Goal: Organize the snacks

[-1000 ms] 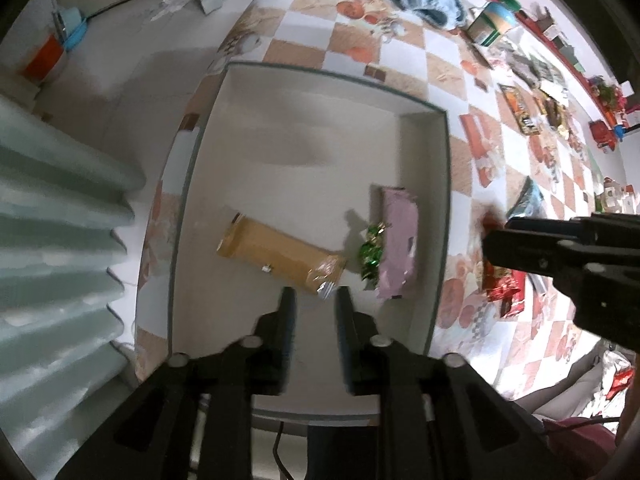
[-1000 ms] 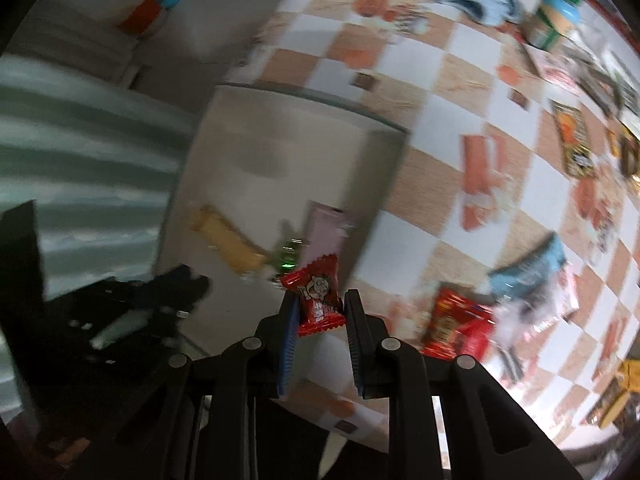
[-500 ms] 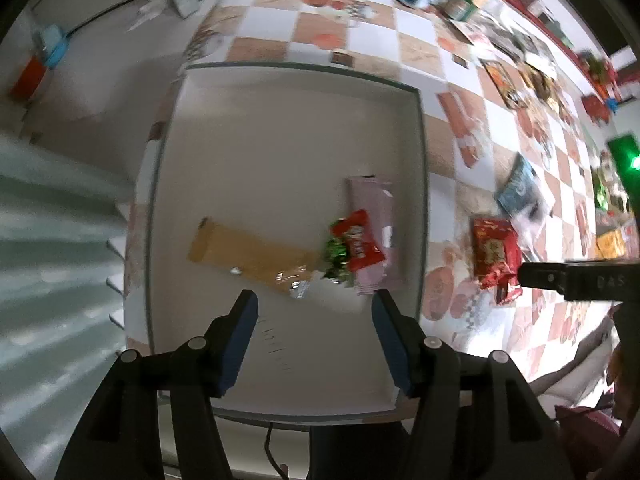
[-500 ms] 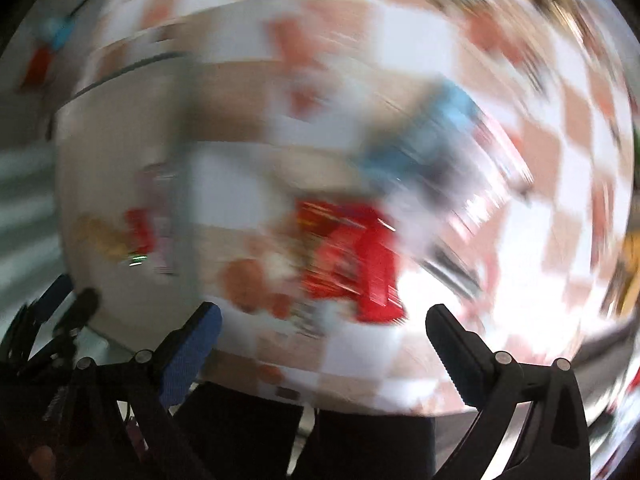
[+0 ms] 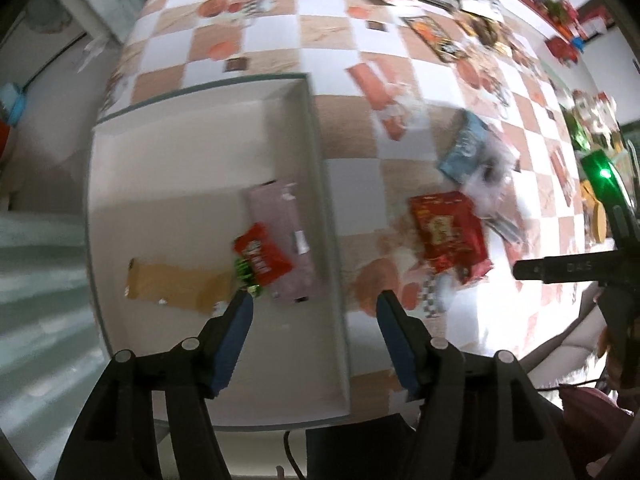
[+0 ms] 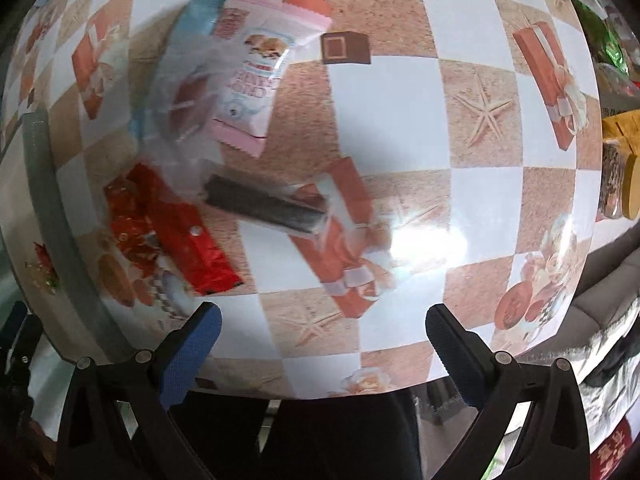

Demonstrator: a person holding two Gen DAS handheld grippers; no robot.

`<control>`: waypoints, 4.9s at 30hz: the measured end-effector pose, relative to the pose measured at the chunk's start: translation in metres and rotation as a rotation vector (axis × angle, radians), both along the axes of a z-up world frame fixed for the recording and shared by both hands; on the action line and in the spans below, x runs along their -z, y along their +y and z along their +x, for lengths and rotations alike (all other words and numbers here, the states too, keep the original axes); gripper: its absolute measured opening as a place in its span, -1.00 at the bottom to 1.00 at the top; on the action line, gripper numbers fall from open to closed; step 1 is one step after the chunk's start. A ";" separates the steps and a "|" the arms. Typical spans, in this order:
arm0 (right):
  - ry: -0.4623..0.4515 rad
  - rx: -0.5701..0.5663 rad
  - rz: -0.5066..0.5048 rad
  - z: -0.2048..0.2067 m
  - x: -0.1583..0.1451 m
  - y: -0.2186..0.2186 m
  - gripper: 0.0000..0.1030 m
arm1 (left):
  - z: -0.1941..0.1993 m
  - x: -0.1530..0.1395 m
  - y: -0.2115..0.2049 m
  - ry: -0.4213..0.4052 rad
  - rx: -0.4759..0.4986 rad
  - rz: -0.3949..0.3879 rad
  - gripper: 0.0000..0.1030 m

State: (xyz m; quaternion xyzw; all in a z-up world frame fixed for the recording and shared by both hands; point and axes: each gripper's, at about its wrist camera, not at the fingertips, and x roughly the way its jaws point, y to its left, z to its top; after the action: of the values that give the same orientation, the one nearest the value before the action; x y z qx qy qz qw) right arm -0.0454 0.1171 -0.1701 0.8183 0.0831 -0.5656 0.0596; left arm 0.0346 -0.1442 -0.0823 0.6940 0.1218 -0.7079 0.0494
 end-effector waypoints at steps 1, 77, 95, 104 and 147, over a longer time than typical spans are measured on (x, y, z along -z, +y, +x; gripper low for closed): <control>0.006 -0.013 0.004 -0.001 0.000 0.002 1.00 | -0.003 0.000 0.004 0.003 0.013 0.004 0.36; 0.182 -0.620 -0.123 -0.035 0.013 -0.043 -0.44 | -0.090 0.106 0.124 -0.094 0.049 -0.011 -0.38; 0.118 -0.278 -0.211 -0.038 -0.014 0.007 0.29 | -0.073 0.057 0.113 -0.053 0.149 0.040 -0.37; 0.158 -0.522 -0.115 -0.036 0.005 -0.038 -0.07 | -0.068 0.050 0.112 -0.056 0.154 0.036 -0.37; 0.177 -0.256 -0.350 -0.018 -0.090 -0.071 -0.67 | -0.030 0.020 0.031 0.047 -0.044 -0.004 -0.36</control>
State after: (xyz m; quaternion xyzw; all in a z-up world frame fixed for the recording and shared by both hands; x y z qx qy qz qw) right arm -0.0634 0.0464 -0.0803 0.7255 0.0917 -0.6287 0.2645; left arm 0.0045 -0.1132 -0.1023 0.6744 0.1368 -0.7228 0.0632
